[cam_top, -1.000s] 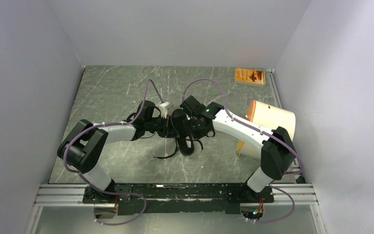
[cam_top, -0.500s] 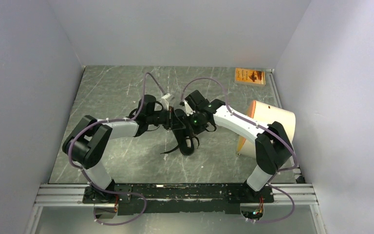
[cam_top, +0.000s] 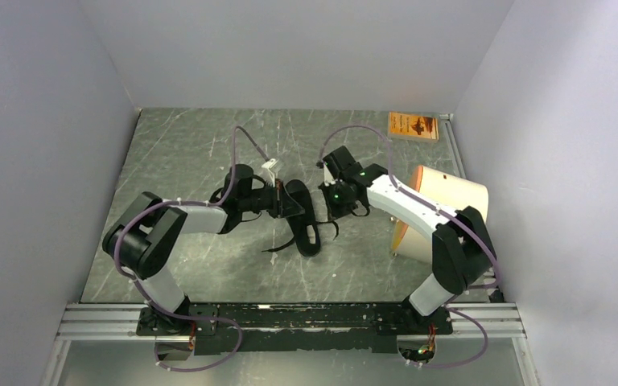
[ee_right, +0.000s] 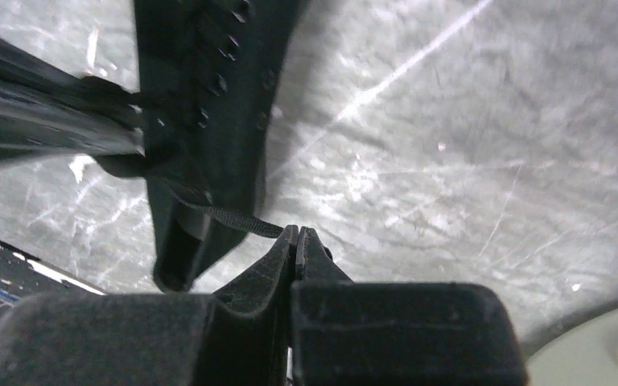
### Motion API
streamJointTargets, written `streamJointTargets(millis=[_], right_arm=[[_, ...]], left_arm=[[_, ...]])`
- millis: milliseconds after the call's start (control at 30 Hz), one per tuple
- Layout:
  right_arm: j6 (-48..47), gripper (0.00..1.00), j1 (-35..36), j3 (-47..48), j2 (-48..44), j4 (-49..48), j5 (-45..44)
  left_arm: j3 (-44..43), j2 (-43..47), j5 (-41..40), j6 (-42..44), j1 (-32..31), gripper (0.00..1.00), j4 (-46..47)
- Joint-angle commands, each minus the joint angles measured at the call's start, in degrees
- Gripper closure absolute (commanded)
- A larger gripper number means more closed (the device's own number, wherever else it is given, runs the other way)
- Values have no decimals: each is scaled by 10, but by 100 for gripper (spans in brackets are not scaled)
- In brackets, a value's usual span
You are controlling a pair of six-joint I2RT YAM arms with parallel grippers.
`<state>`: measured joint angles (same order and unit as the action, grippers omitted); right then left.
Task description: Tie the shoes
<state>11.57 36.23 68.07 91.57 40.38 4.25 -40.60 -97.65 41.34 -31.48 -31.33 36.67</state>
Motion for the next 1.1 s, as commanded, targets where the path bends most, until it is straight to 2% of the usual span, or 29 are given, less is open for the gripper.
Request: streamJointTargets(millis=[0,133,267,500,567,633,667,767,800,900,1000,1067], right_arm=[[17,100,-30,-53,-32,-3,59],[4,100,-36,-70,-23,-14,101],[8,100,-46,-60,-4,0,76],[-14,98,-60,-64,-17,-50,107],[-33,83,-63,-66,-22,-61,124],[-55,61,-63,-67,-34,-68,130],[-67,54,-63,-70,-44,-75,134],[-85,37,-63,-103,-84,-122,152],[-94,35,-63,-118,-93,-142,167],[-134,36,-63,-148,-101,-187,207],[-209,45,-55,-166,-108,-208,267],[-262,47,-36,-186,-123,-229,290]], left_arm=[[32,31,-21,3,-3,95,76],[59,54,-29,4,-2,95,93],[81,84,-42,24,1,95,68],[83,70,-31,32,1,95,51],[83,70,-35,36,1,95,40],[81,75,-38,43,1,95,29],[80,77,-38,48,1,95,22],[76,79,-36,53,1,95,8],[75,79,-34,54,2,95,8],[73,72,-26,48,1,95,11],[70,68,-15,46,2,95,12],[70,72,-13,47,2,95,10]])
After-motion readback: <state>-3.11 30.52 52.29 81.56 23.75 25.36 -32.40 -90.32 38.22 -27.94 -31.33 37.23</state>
